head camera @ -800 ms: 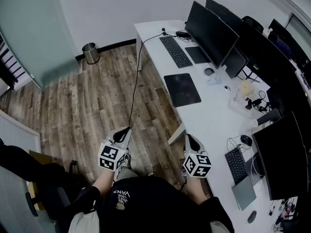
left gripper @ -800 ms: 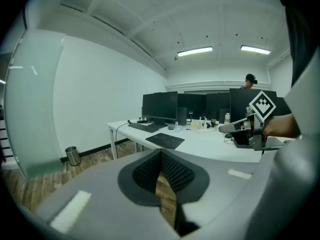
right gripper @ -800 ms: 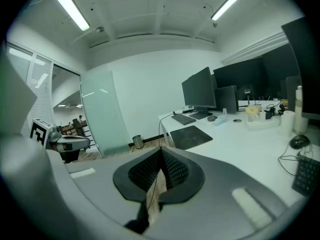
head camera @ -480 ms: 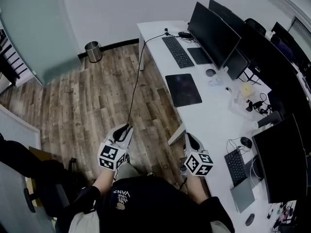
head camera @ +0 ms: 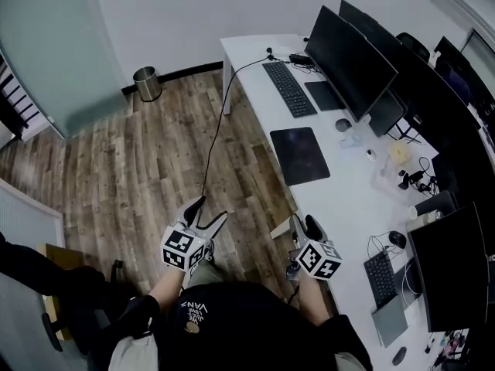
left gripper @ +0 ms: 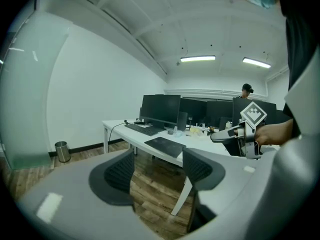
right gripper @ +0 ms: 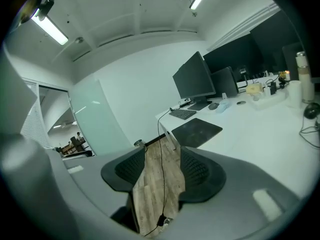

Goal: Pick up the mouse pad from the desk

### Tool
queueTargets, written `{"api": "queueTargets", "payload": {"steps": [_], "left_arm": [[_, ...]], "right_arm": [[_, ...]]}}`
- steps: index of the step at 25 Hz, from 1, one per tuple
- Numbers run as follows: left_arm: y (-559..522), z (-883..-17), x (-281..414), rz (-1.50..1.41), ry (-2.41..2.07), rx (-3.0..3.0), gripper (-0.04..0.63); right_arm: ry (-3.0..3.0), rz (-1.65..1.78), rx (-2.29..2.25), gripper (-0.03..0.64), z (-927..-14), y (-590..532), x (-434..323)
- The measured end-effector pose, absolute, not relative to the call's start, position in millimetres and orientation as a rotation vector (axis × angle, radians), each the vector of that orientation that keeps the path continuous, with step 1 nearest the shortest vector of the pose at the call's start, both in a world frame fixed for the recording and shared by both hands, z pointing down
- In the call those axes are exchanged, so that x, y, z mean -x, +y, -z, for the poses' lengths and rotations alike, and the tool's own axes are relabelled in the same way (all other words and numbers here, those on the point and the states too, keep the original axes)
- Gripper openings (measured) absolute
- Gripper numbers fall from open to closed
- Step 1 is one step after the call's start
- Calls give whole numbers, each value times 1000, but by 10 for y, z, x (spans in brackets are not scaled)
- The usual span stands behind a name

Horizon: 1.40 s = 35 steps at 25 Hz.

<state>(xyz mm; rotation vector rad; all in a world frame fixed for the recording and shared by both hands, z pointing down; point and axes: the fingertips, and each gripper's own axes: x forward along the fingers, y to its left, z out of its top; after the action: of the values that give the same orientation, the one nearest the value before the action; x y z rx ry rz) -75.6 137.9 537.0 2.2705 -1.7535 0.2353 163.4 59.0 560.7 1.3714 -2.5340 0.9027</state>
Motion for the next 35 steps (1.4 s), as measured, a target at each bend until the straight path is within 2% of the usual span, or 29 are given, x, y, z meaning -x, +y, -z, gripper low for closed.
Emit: {"api": "queueTargets", "payload": {"steps": [12,20,26,35], "left_arm": [[441,-5111,1878,-250,-1641,-2402,279],[-23,-5280,2208,-301,-1472,-2486,279],[-398,-5446,1919,-305,-1359,-2505,279],[-1124,-5502,1410,-345,-1347,-2503,279]], "right_arm": [[-2479,-943,-1610,212,-5383,-137,-776],[-2354,-1017,-1782,212,-5577,-168,-573],[-2228,-1060,-1883,212,-5783,-339,-901],[-2157,-1042,-1928,212,-5950,-1158,-1546]]}}
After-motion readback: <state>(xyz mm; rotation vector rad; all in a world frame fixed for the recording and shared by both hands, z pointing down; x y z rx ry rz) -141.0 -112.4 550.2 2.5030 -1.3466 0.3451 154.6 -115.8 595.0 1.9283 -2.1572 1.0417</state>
